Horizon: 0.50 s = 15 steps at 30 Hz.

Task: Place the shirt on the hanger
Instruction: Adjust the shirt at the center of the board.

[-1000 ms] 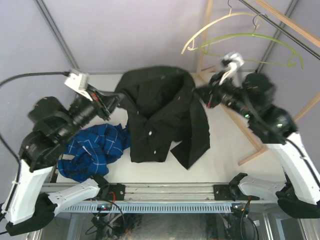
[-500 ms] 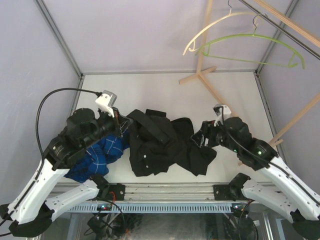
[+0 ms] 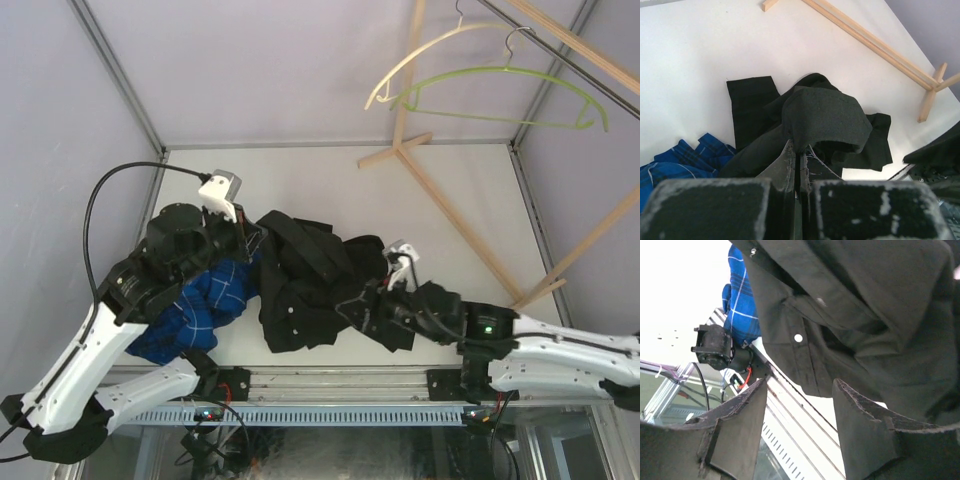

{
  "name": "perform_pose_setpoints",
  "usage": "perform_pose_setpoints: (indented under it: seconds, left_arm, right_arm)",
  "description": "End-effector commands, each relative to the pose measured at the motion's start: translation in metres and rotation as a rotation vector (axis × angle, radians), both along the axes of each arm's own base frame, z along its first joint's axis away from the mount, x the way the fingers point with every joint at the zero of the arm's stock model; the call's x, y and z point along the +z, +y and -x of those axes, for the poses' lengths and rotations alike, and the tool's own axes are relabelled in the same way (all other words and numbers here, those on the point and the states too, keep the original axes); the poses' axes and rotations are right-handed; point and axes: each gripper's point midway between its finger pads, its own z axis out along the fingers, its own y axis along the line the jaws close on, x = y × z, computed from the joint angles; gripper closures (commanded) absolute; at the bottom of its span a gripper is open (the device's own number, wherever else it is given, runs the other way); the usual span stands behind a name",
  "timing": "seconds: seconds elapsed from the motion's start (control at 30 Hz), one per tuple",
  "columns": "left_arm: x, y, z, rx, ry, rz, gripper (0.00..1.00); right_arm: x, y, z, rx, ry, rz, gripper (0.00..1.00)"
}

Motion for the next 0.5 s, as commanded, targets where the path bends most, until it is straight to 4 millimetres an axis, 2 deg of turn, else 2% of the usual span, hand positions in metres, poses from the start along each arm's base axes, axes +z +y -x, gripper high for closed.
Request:
perform_pose_setpoints:
  seconds: [0.0,0.13,0.3,0.47]
  left_arm:
    - [0.042,0.001,-0.003,0.025,-0.078,0.080,1.00]
    - [0.046,-0.003,-0.003,0.011,-0.077,0.089,1.00]
    - [0.051,-0.002,-0.001,0.008,-0.084,0.096,1.00]
    - [0.053,-0.003,-0.001,0.002,-0.087,0.098,1.00]
  right_arm:
    - [0.036,0.046,-0.020,-0.102,-0.091,-0.174,0.44]
    - [0.023,0.074,-0.033,-0.114,-0.064,-0.190,0.42]
    - [-0.016,0.062,-0.060,-0.288,0.054,-0.110,0.42]
    - [-0.039,0.051,-0.069,-0.370,0.071,-0.023,0.42]
